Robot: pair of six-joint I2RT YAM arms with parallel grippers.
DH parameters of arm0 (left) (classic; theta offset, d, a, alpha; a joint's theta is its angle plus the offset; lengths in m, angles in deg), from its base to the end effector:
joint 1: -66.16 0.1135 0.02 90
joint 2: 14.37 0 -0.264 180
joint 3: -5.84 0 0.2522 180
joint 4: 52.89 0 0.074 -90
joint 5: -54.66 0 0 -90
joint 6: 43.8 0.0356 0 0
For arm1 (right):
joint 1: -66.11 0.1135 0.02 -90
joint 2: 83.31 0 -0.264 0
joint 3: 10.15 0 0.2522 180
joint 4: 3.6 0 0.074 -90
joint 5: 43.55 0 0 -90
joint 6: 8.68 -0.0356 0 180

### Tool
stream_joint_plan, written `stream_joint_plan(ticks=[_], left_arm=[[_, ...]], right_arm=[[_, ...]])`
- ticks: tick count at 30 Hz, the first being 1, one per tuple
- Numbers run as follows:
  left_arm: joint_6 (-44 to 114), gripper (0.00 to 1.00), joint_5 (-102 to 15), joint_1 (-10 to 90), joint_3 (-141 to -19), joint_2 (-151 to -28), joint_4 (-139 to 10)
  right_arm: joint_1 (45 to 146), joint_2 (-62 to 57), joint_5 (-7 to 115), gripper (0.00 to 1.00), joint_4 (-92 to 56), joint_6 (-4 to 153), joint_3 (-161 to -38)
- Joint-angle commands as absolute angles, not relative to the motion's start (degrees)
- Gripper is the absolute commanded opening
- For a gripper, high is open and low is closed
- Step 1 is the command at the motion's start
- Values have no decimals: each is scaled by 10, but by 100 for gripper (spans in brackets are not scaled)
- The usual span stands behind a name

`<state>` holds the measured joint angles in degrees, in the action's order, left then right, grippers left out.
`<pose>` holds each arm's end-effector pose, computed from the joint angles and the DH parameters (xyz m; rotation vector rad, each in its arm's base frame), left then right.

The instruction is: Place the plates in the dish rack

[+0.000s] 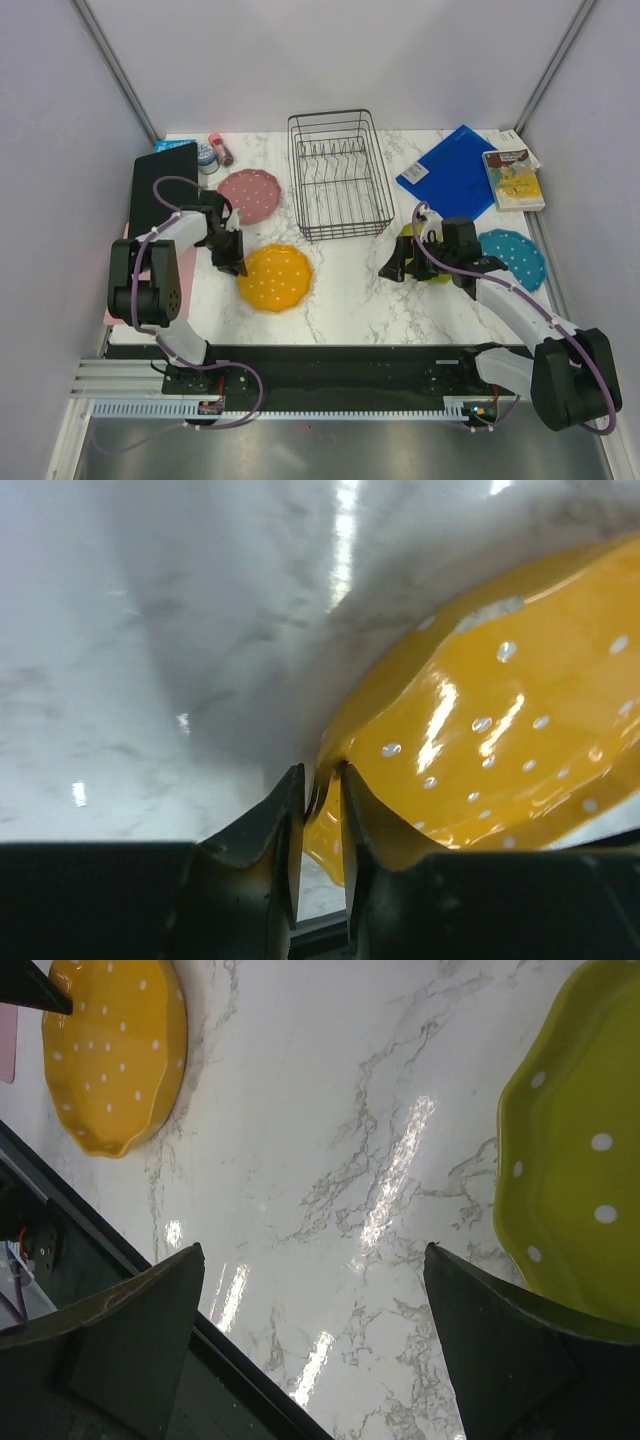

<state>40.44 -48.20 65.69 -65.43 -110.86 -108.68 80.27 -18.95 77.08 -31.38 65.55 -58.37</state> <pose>0.2949 -0.0103 0.1610 -0.1111 2.9758 -0.3478 0.2122 0.0722 0.2088 -0.2410 2.3574 0.8812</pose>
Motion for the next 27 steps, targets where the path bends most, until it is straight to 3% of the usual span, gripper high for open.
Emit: stream_joint_plan(ticks=[1,10,20,27], left_arm=[[364,24,-574,572,-645,-1106,-1092],[322,2,-623,496,-593,-1118,-1037],[296,2,-708,461,-592,-1137,-1015],[286,2,-763,446,-578,-1151,-985]], right_arm=[[807,-164,805,98,-202,573,-542],[834,-91,798,98,-31,427,-468],[958,63,824,98,108,388,-500],[980,129,834,98,132,371,-518]])
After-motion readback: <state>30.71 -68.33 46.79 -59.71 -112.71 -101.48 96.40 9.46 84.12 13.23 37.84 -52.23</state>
